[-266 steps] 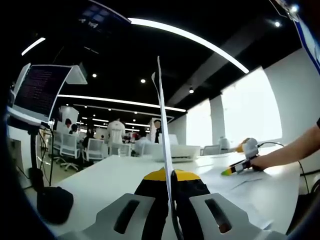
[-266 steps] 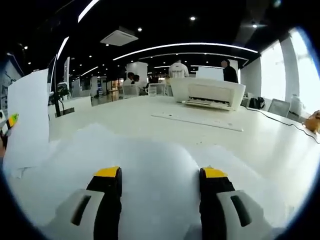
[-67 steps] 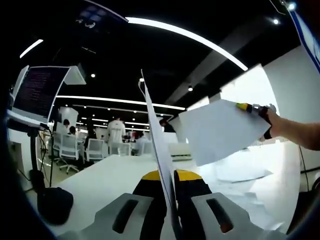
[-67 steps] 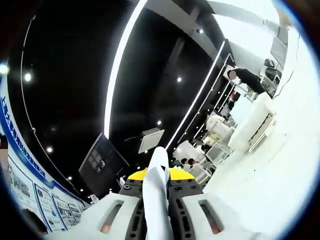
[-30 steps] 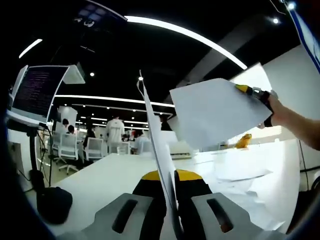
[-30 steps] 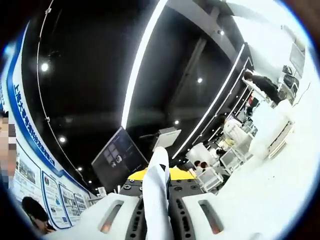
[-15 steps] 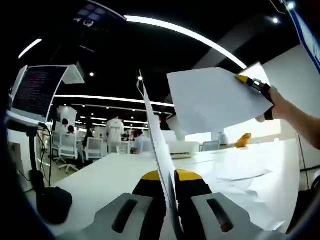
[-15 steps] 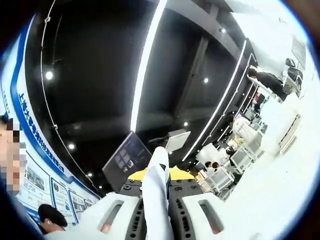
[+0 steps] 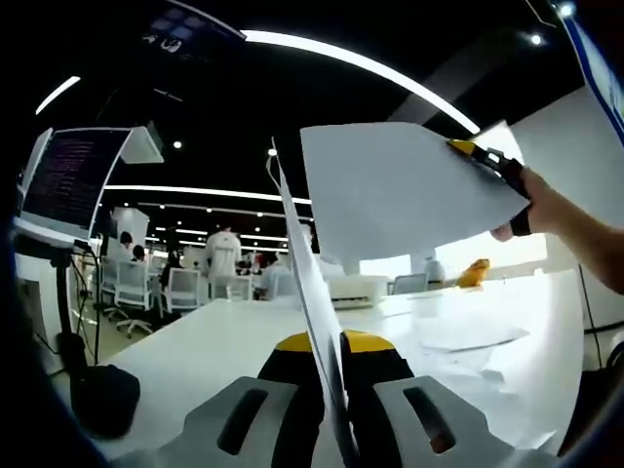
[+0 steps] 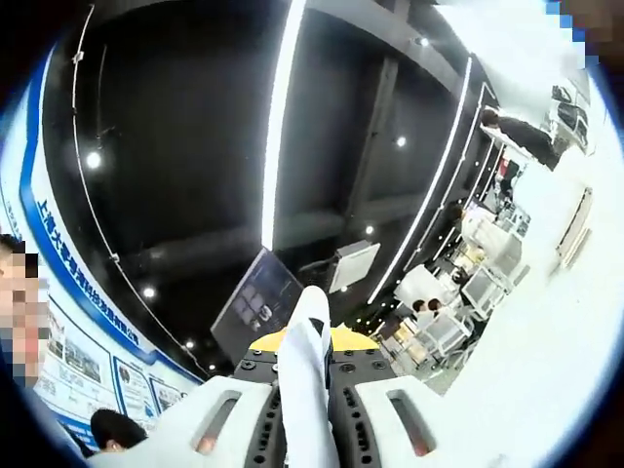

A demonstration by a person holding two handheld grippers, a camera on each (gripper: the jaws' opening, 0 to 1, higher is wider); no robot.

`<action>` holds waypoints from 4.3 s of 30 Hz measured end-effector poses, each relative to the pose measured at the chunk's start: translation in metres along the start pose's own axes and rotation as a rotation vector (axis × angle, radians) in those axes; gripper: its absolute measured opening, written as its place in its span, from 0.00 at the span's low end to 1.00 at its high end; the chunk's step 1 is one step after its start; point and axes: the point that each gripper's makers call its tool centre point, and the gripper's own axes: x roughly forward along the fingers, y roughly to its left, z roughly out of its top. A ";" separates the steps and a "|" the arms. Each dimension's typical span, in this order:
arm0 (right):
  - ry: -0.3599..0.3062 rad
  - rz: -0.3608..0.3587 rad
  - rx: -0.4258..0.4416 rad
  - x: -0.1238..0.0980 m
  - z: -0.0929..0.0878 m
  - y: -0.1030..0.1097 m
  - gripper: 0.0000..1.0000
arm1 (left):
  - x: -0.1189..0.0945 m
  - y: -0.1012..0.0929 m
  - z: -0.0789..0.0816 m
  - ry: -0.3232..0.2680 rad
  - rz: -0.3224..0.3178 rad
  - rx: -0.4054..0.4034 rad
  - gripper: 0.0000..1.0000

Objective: Organize the stack of printing papers by aligning and flattening the scattered papers on the table

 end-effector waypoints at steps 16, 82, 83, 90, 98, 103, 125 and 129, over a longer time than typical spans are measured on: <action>0.075 -0.061 0.098 -0.003 -0.048 -0.039 0.05 | 0.001 -0.001 -0.001 0.004 -0.003 0.002 0.10; 0.325 -0.136 0.542 -0.082 -0.189 -0.067 0.00 | -0.001 0.007 0.003 -0.018 0.029 -0.076 0.19; 0.335 -0.139 0.539 -0.083 -0.191 -0.068 0.00 | -0.001 0.007 0.003 -0.018 0.029 -0.076 0.19; 0.343 -0.141 0.544 -0.084 -0.196 -0.071 0.00 | -0.001 0.006 0.003 -0.016 0.029 -0.076 0.19; 0.340 -0.117 0.571 -0.081 -0.199 -0.062 0.00 | -0.001 0.007 0.003 -0.017 0.031 -0.077 0.19; 0.352 -0.084 0.580 -0.078 -0.203 -0.052 0.00 | -0.001 0.007 0.003 -0.017 0.032 -0.080 0.20; 0.445 0.148 0.585 -0.070 -0.208 0.008 0.00 | -0.002 0.012 0.004 -0.024 0.051 -0.112 0.24; 0.455 0.194 0.599 -0.068 -0.206 0.024 0.00 | -0.002 0.012 0.004 -0.024 0.052 -0.112 0.24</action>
